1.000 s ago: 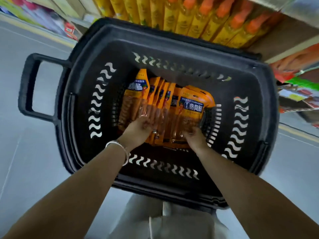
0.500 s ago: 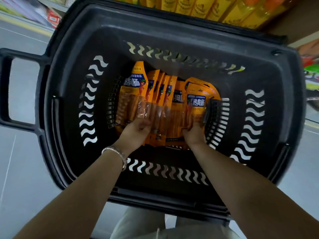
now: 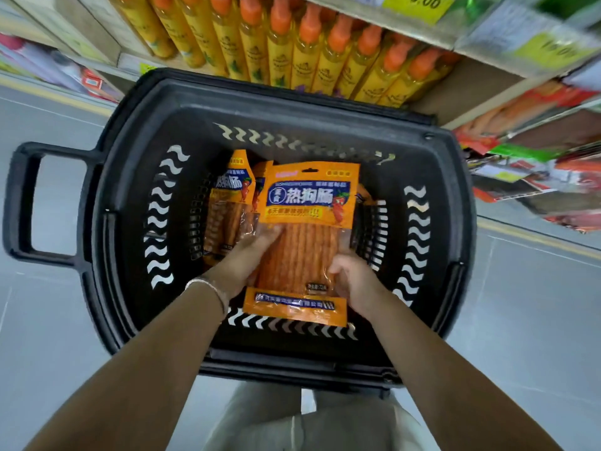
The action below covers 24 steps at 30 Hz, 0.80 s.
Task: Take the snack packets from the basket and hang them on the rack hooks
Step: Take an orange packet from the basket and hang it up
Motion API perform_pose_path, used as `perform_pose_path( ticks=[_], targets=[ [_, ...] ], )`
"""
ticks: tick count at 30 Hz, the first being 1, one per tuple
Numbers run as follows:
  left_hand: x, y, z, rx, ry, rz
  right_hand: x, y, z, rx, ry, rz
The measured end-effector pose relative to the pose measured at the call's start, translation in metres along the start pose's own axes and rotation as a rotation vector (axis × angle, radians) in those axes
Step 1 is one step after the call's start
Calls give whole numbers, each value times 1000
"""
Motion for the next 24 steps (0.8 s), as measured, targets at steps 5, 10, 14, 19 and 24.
perform_pose_path(
  ticks=[5,10,14,19,24],
  targets=[
    [-12,-11,-26,249,40,93,5,-21,-3,-21,-23,-76],
    [-28,-16,-53,559,-267,116,29,-74,-38,430,261,-35],
    [-36,-27,-55,659,-218,102,39,-111,-51,516,357,-67],
    [-38,-43,-50,604,-278,118,42,-155,-39,446,589,-115],
    [-43,-54,-52,595,-299,117,45,-172,-27,395,705,-90]
  ],
)
Point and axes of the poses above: each hand's wrist, its own y-axis away from the middle knuckle, its own z-axis out of the palm, x = y × z, the point moved 2 cm from there along -y, towards the middle knuckle, and after that the axes turned 5 degrees about -y, right-handed, at the moved point
